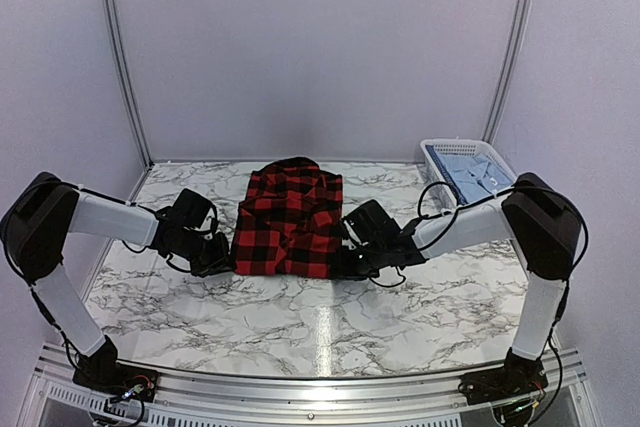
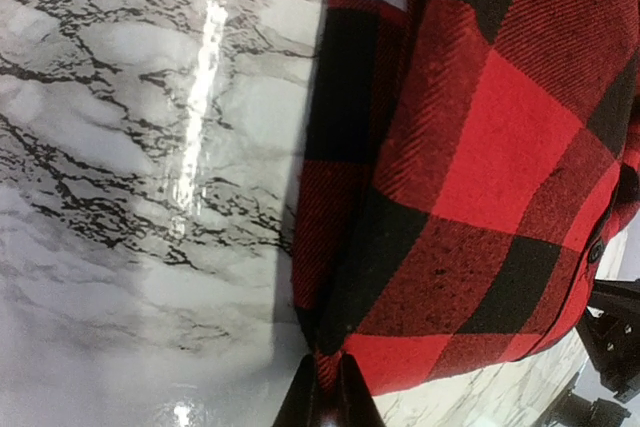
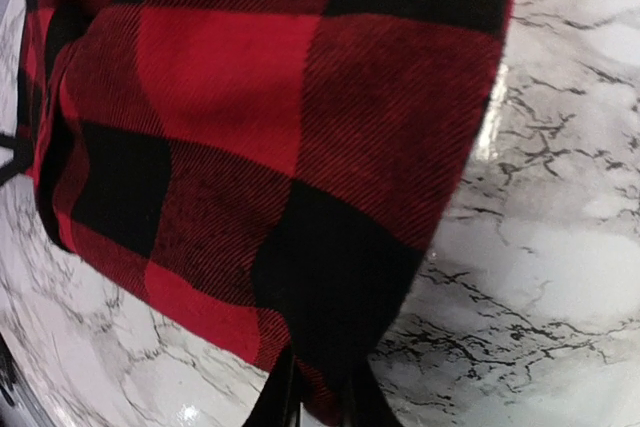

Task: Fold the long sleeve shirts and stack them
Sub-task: Move the 2/3-rectangle-folded shirt to the center of the board.

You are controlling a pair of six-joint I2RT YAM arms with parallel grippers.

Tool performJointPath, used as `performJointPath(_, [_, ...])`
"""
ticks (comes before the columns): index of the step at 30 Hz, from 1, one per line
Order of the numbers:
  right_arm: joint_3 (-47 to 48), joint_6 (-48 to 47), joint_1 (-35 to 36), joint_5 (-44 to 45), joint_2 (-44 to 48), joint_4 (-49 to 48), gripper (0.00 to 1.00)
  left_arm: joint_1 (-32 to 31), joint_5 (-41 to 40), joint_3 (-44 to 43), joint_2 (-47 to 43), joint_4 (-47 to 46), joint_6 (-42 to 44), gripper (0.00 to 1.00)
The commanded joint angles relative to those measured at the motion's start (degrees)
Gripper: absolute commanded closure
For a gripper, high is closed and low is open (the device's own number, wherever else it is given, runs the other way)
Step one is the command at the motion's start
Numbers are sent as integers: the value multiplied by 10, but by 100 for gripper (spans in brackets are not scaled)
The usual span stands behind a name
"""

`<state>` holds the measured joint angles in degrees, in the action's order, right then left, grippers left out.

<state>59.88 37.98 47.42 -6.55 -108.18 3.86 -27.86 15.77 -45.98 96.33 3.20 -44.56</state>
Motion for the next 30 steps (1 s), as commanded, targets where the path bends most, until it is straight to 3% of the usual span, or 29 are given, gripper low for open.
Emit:
performJointPath(1, [10,0,6,-6,-13,23,95,-14,10,16,-7,6,-10,100])
performJointPath(3, [1,-1,6,-9,-3,32,100,-20,12,26,-21,11,-15,100])
performJointPath(7, [-39,2,16,-20,30,39,100,-44,7,59,-57,29,-24,100])
performJointPath(15, [-122,64,105,-24,86,40,100,-118,-10,160,-143,44,-80,100])
performJointPath(18, [-138,77,119,-18,109,51,89,-130,-15,190,-184,57,-96,86])
performJointPath(20, [-138,71,120,4,130,78,76,-131,-26,187,-207,87,-83,70])
performJointPath(23, [-113,48,119,48,160,142,56,-131,-57,154,-229,152,-47,56])
performJointPath(26, [-63,16,114,99,175,216,51,-131,-81,119,-245,205,-18,55])
performJointPath(30, [11,-28,96,130,172,251,56,-128,-114,71,-252,238,14,58])
